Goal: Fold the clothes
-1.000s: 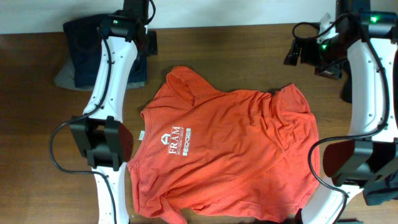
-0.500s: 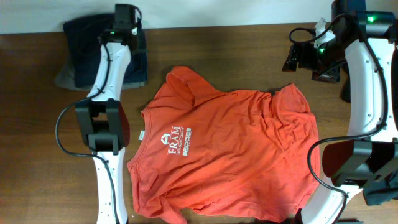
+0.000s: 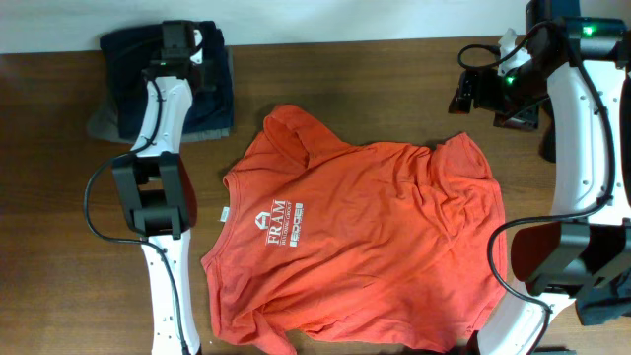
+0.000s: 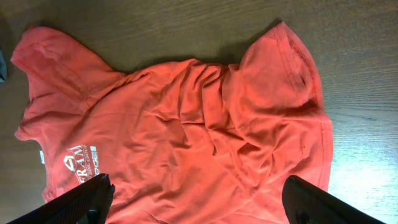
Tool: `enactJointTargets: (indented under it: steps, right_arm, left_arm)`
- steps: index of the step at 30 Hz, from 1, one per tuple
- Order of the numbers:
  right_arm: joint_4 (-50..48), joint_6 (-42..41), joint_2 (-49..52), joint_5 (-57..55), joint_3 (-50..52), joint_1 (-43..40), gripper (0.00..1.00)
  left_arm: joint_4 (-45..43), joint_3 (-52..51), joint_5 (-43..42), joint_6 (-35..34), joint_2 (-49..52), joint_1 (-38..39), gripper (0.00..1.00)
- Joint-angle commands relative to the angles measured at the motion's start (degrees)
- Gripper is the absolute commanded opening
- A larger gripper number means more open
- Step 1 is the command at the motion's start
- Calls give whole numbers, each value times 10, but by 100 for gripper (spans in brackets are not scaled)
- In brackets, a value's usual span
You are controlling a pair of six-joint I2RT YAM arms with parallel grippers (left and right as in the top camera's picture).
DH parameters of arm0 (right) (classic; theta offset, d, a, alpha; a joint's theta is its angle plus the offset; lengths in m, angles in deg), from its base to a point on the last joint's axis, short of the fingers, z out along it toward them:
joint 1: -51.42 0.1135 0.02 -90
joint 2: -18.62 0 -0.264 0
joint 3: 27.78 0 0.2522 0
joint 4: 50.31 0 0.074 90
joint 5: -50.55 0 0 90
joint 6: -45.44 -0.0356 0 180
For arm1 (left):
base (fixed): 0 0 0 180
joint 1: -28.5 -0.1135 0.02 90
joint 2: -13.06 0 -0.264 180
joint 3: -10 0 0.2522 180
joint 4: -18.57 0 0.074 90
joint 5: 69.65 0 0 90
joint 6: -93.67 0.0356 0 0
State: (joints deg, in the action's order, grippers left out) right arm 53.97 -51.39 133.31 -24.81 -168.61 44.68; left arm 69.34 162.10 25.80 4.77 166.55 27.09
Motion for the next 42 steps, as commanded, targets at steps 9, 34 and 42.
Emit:
enactJointTargets:
  steps: [9, 34, 42]
  right_arm:
    - [4, 7, -14, -1, -2, 4, 91]
    - [3, 6, -10, -2, -2, 4, 99]
    - [3, 7, -7, -4, -2, 3, 99]
  left_arm:
    - [56, 1, 14, 12, 56, -99, 0]
    - [109, 61, 13, 10, -11, -125, 99]
    - [185, 73, -175, -25, -117, -92, 99]
